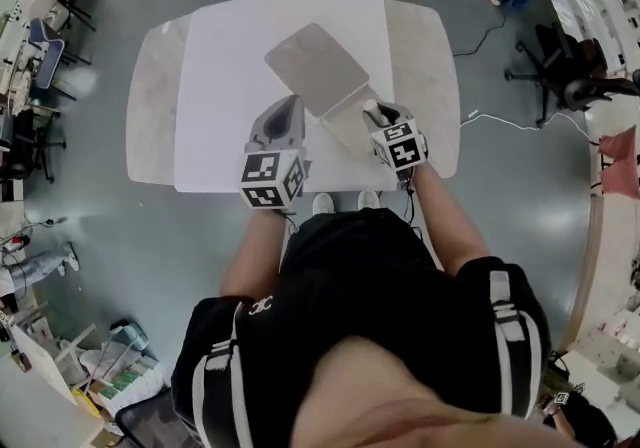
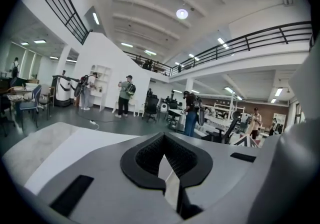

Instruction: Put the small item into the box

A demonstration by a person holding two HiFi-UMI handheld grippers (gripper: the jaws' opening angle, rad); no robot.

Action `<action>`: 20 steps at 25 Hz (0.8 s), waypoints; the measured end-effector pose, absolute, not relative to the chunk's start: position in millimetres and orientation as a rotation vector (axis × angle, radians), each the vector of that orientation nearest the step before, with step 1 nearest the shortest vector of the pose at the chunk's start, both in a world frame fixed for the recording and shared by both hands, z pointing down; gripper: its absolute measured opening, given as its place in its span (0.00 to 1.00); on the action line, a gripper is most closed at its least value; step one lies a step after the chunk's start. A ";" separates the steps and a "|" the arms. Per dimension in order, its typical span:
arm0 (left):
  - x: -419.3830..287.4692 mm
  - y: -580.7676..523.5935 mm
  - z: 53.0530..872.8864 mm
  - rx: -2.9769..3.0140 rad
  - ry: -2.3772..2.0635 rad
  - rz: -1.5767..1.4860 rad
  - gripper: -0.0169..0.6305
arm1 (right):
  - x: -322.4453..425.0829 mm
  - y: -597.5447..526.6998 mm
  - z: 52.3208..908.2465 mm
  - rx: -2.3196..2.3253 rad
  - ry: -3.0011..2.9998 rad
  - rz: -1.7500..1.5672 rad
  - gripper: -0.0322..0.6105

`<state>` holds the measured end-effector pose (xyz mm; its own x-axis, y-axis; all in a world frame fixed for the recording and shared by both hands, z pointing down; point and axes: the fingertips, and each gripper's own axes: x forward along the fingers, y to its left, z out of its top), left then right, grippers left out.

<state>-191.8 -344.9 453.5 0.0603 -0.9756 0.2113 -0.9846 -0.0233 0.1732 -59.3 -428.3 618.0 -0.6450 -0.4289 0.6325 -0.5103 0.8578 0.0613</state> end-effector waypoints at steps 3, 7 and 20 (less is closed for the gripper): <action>-196.6 -343.7 457.8 2.016 -2.015 0.048 0.05 | -63.6 -432.3 641.8 0.592 -2.301 0.143 0.23; -197.0 -336.4 469.8 1.933 -2.045 0.062 0.05 | -64.2 -431.8 665.0 0.499 -2.240 0.119 0.23; -218.2 -318.9 471.9 1.792 -2.161 0.114 0.05 | -86.8 -434.4 692.0 0.339 -2.232 0.099 0.33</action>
